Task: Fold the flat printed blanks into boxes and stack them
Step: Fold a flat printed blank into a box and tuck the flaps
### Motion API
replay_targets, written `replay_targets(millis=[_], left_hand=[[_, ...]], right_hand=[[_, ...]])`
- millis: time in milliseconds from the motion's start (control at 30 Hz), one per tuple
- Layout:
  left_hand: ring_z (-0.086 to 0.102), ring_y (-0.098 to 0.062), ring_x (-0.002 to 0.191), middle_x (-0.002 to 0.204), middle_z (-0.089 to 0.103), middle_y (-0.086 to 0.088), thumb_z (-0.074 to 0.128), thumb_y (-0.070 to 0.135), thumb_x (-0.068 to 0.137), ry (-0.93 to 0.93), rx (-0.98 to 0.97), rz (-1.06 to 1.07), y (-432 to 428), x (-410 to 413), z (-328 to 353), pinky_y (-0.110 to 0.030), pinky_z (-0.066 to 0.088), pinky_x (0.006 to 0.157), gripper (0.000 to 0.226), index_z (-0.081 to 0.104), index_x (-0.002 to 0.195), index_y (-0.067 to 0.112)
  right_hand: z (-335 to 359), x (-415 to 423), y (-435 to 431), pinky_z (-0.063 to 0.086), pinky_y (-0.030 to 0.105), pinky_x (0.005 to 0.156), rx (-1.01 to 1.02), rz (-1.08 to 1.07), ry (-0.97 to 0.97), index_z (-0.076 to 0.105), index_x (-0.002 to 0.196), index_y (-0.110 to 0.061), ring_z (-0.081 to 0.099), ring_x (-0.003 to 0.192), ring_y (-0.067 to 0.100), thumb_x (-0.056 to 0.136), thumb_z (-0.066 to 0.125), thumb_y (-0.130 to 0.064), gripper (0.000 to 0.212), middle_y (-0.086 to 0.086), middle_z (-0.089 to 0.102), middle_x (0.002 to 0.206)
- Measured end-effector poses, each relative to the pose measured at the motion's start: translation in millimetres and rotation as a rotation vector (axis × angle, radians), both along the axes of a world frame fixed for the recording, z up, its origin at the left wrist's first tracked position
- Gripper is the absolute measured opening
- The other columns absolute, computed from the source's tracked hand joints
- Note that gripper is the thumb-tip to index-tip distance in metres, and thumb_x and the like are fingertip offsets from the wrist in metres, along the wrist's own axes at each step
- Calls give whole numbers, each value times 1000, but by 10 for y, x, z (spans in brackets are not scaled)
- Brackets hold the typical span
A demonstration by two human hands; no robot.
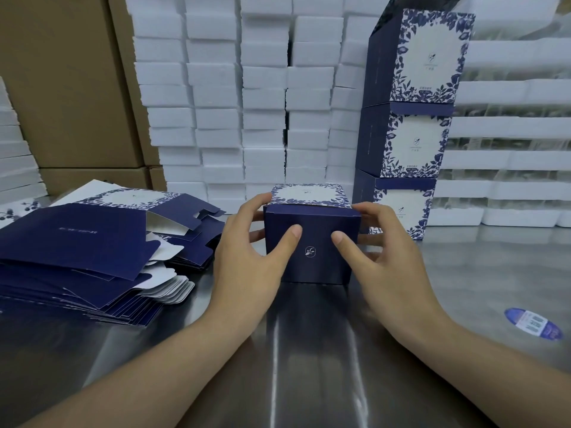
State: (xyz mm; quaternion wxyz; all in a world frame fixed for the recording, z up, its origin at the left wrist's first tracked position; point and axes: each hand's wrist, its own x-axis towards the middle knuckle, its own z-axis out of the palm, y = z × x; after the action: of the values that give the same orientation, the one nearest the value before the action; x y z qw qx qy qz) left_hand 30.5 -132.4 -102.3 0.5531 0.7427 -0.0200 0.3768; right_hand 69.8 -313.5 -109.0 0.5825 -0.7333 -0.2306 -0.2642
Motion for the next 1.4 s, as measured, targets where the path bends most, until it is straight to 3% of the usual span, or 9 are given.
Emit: replay_targets(millis=[233,333,500,700,833,933,1033,1200,1400], left_hand=[[55,19,109,126,55,22,78,43,90,-7,20,-18,-22,9,-13,-2,46,81,43,60,128,52],[57,15,109,125,56,22,76,45,92,-13,4,-26,-19,5,-14,-15,51,87,37,61,125,51],[66,-7,113,126,62,15,72,32,97,-29,-53,14,-10,11,12,-43,58,97,33,62,127,41],[63,-6,119,129,66,11,65,31,103,-29,-81,75,21,14,21,-46,56,100,32,62,134,35],[56,-1,119,122,57,27,53,28,109,-108,-31,138,-37,-45,54,-45,50,106,25,57,130,40],[51,-8,126,126,56,21,40,29,107,-194,81,209,-69,-103,75,-49,41,112,34,55,138,33],[49,-7,123,127,57,17,40,20,105,-269,254,286,-115,-162,113,-51,30,113,36,56,134,33],[53,-11,131,131,60,13,42,12,100,-410,485,245,-143,-202,100,-53,24,116,38,65,126,27],[48,-9,141,143,55,7,38,13,99,-408,513,220,-159,-209,111,-49,24,116,42,67,127,26]], right_hand=[[19,-49,9,60,51,85,-12,13,-44,51,118,-52,69,106,8,98,73,-33,35,-27,63,116],[15,-39,9,60,49,84,-14,11,-47,49,120,-53,68,106,6,99,72,-31,38,-30,64,116],[-20,19,-7,60,25,76,-39,7,-54,55,132,-44,66,103,0,100,67,-19,41,-27,65,113],[-1,32,-1,52,13,81,-98,17,-121,63,130,-31,64,108,7,96,61,5,49,-14,67,117],[6,22,-1,51,24,95,-157,-60,-227,61,125,-31,59,115,6,93,73,-5,42,-15,58,120],[-15,-5,3,45,37,111,-234,-94,-372,53,137,-34,49,132,8,85,82,-2,68,-10,49,138],[-16,-35,19,29,34,124,-379,-113,-479,37,155,-42,31,153,13,77,90,-11,99,-6,32,164],[-42,-107,79,28,59,123,-575,-122,-672,22,163,-36,20,161,25,77,87,-21,110,0,22,173],[-20,-150,70,18,54,128,-558,-18,-665,23,162,-32,17,162,24,67,83,-25,113,-1,21,174]])
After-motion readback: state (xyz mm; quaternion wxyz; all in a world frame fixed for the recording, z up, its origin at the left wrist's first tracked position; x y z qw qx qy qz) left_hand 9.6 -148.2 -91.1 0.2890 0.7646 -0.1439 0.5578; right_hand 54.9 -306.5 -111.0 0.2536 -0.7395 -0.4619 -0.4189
